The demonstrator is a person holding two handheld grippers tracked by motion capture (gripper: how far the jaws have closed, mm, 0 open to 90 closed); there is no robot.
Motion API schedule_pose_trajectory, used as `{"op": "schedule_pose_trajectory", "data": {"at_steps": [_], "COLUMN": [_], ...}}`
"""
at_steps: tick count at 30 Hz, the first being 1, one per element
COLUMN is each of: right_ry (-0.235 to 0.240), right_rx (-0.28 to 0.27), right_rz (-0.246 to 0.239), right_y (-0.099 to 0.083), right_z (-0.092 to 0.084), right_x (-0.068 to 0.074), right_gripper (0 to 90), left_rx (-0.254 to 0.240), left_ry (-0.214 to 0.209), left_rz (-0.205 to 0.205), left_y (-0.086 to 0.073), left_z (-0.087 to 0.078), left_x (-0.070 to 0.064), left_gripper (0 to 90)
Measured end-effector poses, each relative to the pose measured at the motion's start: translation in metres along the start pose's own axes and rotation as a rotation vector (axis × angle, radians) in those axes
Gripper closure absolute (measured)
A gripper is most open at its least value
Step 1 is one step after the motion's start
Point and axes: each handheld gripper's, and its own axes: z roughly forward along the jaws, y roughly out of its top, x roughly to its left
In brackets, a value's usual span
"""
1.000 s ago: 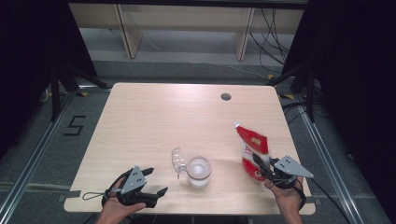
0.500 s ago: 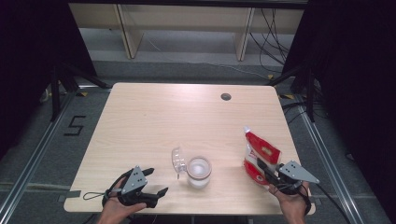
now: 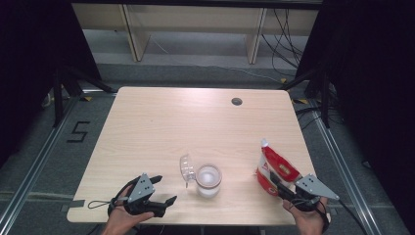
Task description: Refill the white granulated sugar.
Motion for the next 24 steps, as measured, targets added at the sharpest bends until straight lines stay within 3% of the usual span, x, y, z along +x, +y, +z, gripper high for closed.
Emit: {"op": "schedule_pose_trajectory", "data": {"at_steps": [2, 3, 4, 5, 6, 7, 10, 11, 12, 14, 17, 20, 23, 24], "right_ry": [-0.039, -0.034, -0.045, -0.048, -0.050, -0.057, -0.067, -0.058, -0.077, -0.084, -0.095, -0.115, -0.132, -0.126], "right_rx": [-0.023, 0.000, -0.006, 0.009, 0.018, 0.013, 0.032, 0.041, 0.013, 0.013, 0.049, 0.050, 0.054, 0.071], "right_rz": [0.024, 0.033, 0.007, 0.026, 0.022, 0.019, 0.047, 0.034, 0.019, 0.001, 0.011, 0.007, -0.013, 0.001], "right_y": [0.001, 0.001, 0.000, -0.001, -0.001, -0.002, -0.002, -0.002, -0.002, -0.002, -0.004, -0.004, -0.006, -0.007], "right_z": [-0.007, -0.011, -0.012, -0.014, -0.016, -0.017, -0.021, -0.022, -0.023, -0.025, -0.024, -0.026, -0.029, -0.030], "right_x": [0.004, 0.006, 0.006, 0.010, 0.011, 0.012, 0.015, 0.014, 0.013, 0.011, 0.011, 0.010, 0.008, 0.009], "right_gripper": [50.7, 45.9, 44.4, 42.7, 41.4, 40.5, 38.1, 37.7, 37.5, 36.9, 35.8, 35.2, 33.9, 33.7], "left_rx": [-0.006, -0.005, -0.001, -0.002, -0.003, -0.006, -0.005, -0.006, -0.008, 0.005, 0.008, 0.007, 0.013, 0.007], "left_ry": [0.002, 0.003, 0.009, 0.002, 0.005, 0.005, 0.007, 0.007, 0.001, -0.001, -0.006, -0.013, -0.006, -0.009], "left_rz": [-0.005, -0.008, -0.001, 0.026, 0.023, -0.009, -0.015, -0.017, -0.019, -0.020, -0.027, 0.007, -0.018, -0.012], "left_y": [0.000, 0.000, 0.001, 0.001, 0.001, 0.000, 0.001, 0.001, 0.000, 0.000, 0.001, 0.003, 0.002, 0.002], "left_z": [0.000, 0.000, -0.001, 0.000, 0.000, 0.000, 0.000, 0.000, 0.001, 0.001, 0.002, 0.003, 0.003, 0.003], "left_x": [0.000, 0.000, 0.000, 0.002, 0.002, 0.001, 0.000, 0.000, 0.000, 0.000, 0.001, 0.001, 0.000, 0.000], "left_gripper": [17.1, 17.1, 17.1, 17.1, 17.1, 17.1, 17.1, 17.1, 17.1, 17.1, 17.1, 17.1, 17.1, 17.1]}}
